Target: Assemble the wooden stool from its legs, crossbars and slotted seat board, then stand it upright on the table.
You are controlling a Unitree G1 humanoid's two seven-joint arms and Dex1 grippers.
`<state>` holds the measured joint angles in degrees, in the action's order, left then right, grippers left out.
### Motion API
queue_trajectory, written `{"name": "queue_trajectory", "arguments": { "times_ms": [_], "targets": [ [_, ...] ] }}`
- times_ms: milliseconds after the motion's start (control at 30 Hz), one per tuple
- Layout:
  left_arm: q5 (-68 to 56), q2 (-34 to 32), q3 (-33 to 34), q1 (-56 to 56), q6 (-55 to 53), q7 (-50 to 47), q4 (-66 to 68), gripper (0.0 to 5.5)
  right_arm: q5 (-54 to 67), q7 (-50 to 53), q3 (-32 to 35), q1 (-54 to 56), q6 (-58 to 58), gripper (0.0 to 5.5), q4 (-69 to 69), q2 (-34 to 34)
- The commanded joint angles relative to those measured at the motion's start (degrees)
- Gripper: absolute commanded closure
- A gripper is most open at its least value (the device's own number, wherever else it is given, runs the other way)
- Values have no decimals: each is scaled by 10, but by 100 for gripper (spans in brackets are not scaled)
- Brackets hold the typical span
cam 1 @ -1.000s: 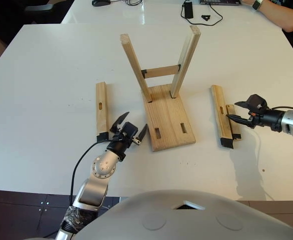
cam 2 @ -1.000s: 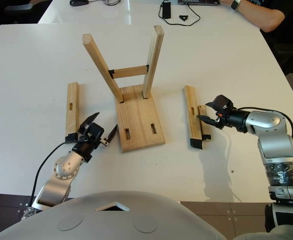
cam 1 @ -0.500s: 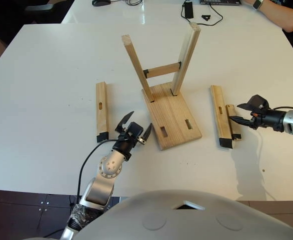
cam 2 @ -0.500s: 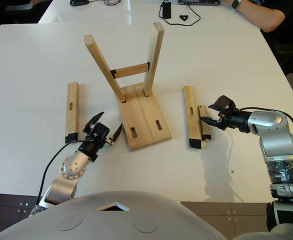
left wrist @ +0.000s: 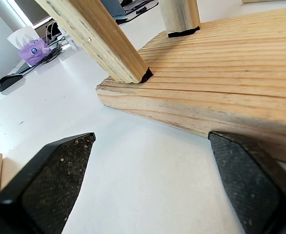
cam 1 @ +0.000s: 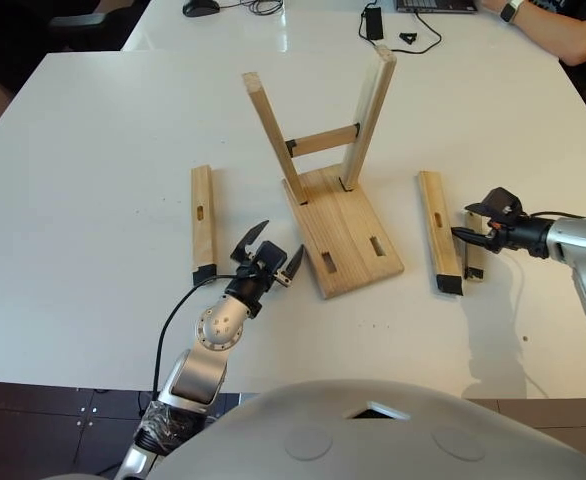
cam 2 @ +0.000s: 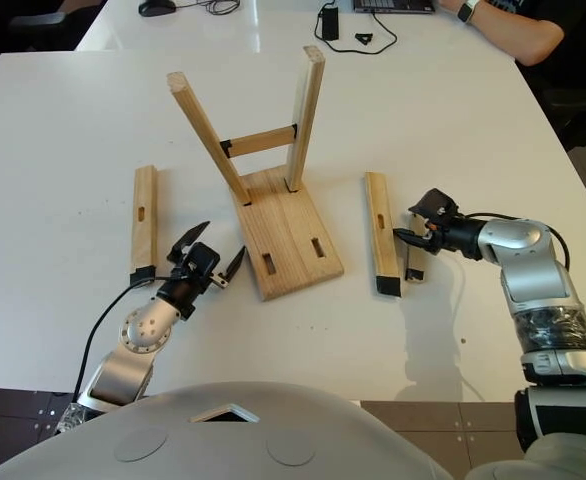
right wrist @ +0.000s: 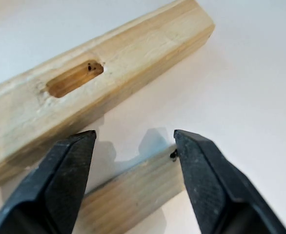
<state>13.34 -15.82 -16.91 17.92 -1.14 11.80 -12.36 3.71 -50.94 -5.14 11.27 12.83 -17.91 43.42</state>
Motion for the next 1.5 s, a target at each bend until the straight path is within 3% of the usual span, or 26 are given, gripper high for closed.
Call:
{"name": "queue_trajectory", "arguments": {
  "times_ms": [33, 200, 400, 633, 967, 1200, 1333, 1500],
  "targets": [
    [12, -6, -8, -9, -23, 14, 28, 119, 9, 5, 3, 71, 5, 255, -35, -39],
    [13, -2, -1, 10, -24, -3, 27, 119, 63, -57, 63, 85, 43, 255, -43, 17],
    [17, 12, -1, 50, -28, -34, 10, 119, 78, -83, 92, 15, 81, 255, -20, 67],
    [25, 24, 4, 87, -36, -67, -6, 119, 128, -69, 130, -95, 273, 163, 159, 95],
    [40, 37, -5, 101, -38, -87, -6, 119, 101, 18, 129, -169, 380, 163, 234, 103],
    [47, 38, -8, 99, -38, -90, -1, 119, 149, 51, 155, -141, 470, 163, 285, 72],
    [48, 35, -5, 90, -40, -85, 4, 119, 143, 75, 136, -108, 448, 163, 282, 54],
    [51, 29, -8, 71, -44, -72, 11, 119, 88, 105, 89, -86, 330, 163, 226, 38]
  ]
}}
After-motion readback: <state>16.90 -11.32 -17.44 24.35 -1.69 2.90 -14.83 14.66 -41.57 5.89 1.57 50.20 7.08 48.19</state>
